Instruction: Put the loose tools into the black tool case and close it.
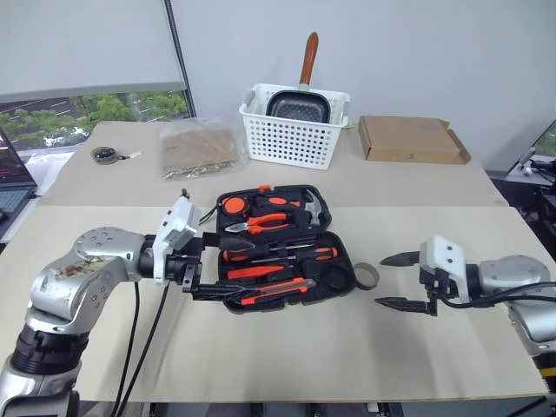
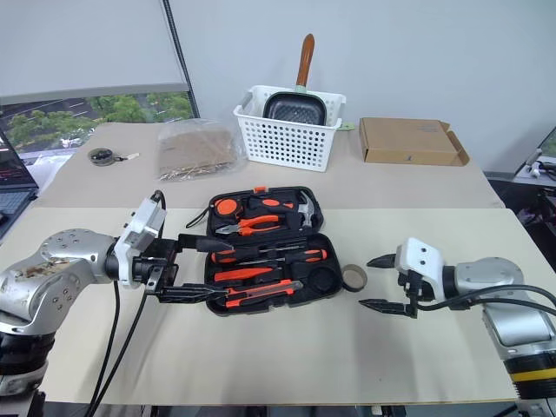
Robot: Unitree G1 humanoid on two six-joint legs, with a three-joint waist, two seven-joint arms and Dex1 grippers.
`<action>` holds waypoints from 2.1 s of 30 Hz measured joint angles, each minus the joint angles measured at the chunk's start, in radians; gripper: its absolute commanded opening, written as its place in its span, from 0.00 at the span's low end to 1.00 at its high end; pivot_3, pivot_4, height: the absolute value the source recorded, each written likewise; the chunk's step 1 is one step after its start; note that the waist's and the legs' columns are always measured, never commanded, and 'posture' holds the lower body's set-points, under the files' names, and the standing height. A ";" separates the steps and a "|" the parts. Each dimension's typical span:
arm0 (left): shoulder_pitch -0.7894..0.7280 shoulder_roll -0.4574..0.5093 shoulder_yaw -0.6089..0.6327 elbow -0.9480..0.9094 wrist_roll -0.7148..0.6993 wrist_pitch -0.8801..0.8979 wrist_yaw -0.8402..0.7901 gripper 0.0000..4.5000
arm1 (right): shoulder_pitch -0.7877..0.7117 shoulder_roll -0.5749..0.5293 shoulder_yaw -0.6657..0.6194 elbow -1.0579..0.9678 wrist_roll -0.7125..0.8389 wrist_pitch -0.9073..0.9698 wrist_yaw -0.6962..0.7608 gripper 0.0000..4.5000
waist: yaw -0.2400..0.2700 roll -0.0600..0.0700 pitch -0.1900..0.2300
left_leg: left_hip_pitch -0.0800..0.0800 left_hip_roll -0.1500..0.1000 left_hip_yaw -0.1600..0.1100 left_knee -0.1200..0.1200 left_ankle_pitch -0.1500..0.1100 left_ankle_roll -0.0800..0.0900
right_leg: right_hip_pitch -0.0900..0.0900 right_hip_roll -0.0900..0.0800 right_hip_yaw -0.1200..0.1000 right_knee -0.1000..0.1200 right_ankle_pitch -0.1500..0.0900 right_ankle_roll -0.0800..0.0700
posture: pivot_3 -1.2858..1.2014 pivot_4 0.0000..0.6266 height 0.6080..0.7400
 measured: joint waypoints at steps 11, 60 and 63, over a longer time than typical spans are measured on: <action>0.046 0.061 0.002 -0.003 0.024 -0.060 -0.012 1.00 | -0.076 0.021 0.106 0.041 -0.046 0.007 0.022 0.06 | 0.000 -0.001 0.002 | -0.001 0.000 0.000 -0.001 0.000 0.000 | 0.000 -0.001 0.000 -0.001 0.000 -0.001 | 0.52 0.24 0.70; 0.050 0.065 -0.002 -0.009 0.017 -0.080 0.002 1.00 | -0.133 -0.003 0.180 0.003 -0.124 0.091 0.048 0.18 | -0.005 -0.002 0.003 | 0.000 0.000 0.000 -0.002 0.001 -0.002 | -0.001 0.000 -0.001 0.000 0.001 0.001 | 0.52 0.24 0.70; 0.050 0.065 -0.002 -0.009 0.017 -0.081 0.001 1.00 | -0.133 -0.003 0.180 0.003 -0.124 0.091 0.050 0.00 | -0.005 -0.002 0.003 | 0.000 0.000 0.000 -0.002 0.001 -0.002 | -0.001 0.000 -0.001 0.000 0.001 0.001 | 0.52 0.24 0.70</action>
